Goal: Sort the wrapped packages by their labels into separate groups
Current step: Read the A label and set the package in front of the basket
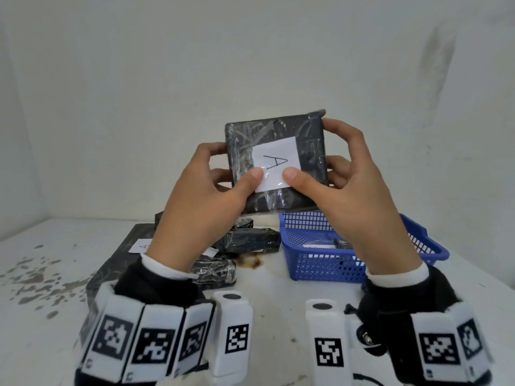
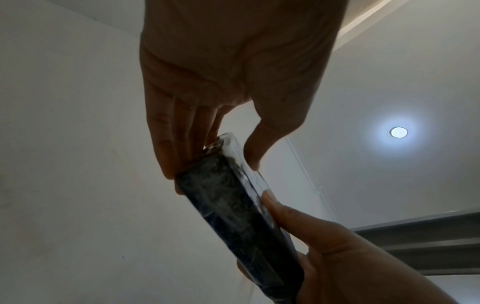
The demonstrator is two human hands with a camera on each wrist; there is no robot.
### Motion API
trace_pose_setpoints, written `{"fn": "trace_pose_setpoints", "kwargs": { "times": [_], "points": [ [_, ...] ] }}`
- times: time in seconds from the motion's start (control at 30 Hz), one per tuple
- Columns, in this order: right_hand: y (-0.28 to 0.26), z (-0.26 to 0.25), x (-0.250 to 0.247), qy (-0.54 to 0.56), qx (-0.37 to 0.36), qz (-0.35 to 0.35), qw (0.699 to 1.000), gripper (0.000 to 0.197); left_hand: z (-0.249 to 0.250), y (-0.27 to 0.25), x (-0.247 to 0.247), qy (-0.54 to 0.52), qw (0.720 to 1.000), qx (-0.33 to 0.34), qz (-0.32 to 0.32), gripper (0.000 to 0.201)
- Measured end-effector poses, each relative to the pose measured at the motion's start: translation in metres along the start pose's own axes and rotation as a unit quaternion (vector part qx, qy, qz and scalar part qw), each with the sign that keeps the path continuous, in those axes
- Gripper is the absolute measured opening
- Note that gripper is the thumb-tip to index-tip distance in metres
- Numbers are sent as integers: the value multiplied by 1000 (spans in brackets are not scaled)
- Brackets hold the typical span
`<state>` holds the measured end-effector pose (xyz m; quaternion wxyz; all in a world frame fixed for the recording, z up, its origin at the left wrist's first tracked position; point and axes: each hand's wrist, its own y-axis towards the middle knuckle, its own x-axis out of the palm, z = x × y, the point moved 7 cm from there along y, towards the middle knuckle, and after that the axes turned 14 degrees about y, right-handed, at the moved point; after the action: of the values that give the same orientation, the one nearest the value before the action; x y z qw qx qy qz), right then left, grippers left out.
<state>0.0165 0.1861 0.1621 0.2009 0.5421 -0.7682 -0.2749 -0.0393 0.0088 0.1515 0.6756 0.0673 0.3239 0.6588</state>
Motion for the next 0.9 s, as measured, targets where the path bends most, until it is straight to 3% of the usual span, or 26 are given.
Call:
{"fn": "trace_pose_setpoints", "kwargs": {
  "times": [0.13,0.27,0.4,0.77,0.9],
  "points": [
    [-1,-1,2,-11,-4,-1,1000,74,-1,0,-2,2,1000,-2,8,41],
    [-2,-3,5,-9,-19,-11,1000,89,0,0,-4,17,1000,11,16,51],
    [-2,-6,6,-17,-12,-13,1000,63,0,1,-7,28,999,22,18,60],
    [-4,-8,1,14,4,3,1000,29,1,0,-7,14,999,17,27,33],
    [-3,-9,-3,28,5,16,999,25,0,1,-5,3,999,13,30,28]
  ]
}}
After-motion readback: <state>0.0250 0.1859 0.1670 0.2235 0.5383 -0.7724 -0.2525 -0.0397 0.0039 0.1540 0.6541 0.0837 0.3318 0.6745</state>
